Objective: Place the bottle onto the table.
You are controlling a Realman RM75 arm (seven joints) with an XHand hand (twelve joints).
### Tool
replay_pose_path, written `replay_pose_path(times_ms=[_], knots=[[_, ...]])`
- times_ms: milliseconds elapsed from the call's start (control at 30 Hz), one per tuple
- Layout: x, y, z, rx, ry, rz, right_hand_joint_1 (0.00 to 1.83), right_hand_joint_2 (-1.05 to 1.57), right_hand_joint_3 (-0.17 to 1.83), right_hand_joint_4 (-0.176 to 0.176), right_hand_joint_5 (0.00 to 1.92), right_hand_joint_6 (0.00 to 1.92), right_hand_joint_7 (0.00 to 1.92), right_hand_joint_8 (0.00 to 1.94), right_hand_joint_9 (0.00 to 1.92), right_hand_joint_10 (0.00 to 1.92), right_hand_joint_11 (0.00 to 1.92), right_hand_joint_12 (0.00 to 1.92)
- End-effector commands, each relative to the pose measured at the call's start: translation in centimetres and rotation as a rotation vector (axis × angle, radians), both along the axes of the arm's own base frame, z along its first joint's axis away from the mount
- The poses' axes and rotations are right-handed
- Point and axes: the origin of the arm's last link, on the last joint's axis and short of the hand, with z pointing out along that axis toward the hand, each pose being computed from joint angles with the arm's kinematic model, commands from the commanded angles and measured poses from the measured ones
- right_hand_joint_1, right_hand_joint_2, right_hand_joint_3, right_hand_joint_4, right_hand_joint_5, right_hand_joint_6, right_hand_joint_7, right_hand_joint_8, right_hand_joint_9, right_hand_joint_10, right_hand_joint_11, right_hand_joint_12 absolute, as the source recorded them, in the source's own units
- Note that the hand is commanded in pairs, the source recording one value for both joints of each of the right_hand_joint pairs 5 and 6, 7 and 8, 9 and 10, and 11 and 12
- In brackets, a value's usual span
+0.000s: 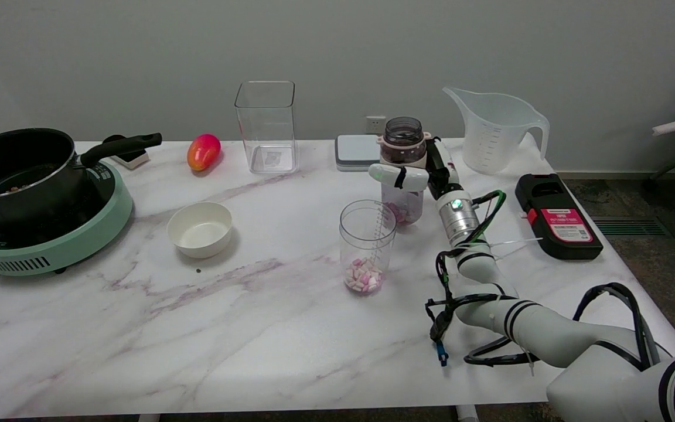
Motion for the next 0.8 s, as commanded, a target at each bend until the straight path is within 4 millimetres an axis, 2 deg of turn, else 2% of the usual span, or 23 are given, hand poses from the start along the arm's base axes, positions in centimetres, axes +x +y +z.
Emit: replay_pose_path(times_ms=[33,67,100,200,233,333,533,800], knots=[[-0.8,0.7,0.0,-0.008,-0.014,-0.011,1.25,0.48,0.81,0.000,1.33,1.33,1.50,1.50,1.22,1.22,1.03,1.03],[-0.8,0.7,0.1,-0.008,-0.012,-0.010,1.25,0.36,0.88,0.000,1.25,1.25,1.45,1.45,1.20,1.20,0.98,0.98],[-0.7,0.8,0.2,-0.008,-0.010,-0.006,1.24,0.11,1.00,0.000,1.07,1.07,1.36,1.36,1.15,1.15,0.88,0.88],[-0.6,0.9,0.4,-0.007,-0.003,-0.004,1.22,-0.24,1.08,0.000,0.83,0.83,1.20,1.20,1.01,1.01,0.68,0.68],[-0.6,1.0,0.5,-0.007,-0.002,-0.003,1.20,-0.41,1.08,0.000,0.73,0.73,1.14,1.14,0.91,0.91,0.62,0.62],[-0.6,1.2,0.6,-0.008,0.002,0.001,1.15,-0.68,0.92,0.000,0.60,0.60,1.01,1.01,0.71,0.71,0.59,0.59],[-0.7,1.7,1.3,-0.014,-0.014,0.013,1.12,-0.81,0.84,0.000,0.50,0.50,0.82,0.82,0.61,0.61,0.58,0.58],[-0.6,2.2,2.1,-0.018,-0.013,0.017,1.14,-0.79,0.75,0.000,0.44,0.44,0.76,0.76,0.58,0.58,0.58,0.58]])
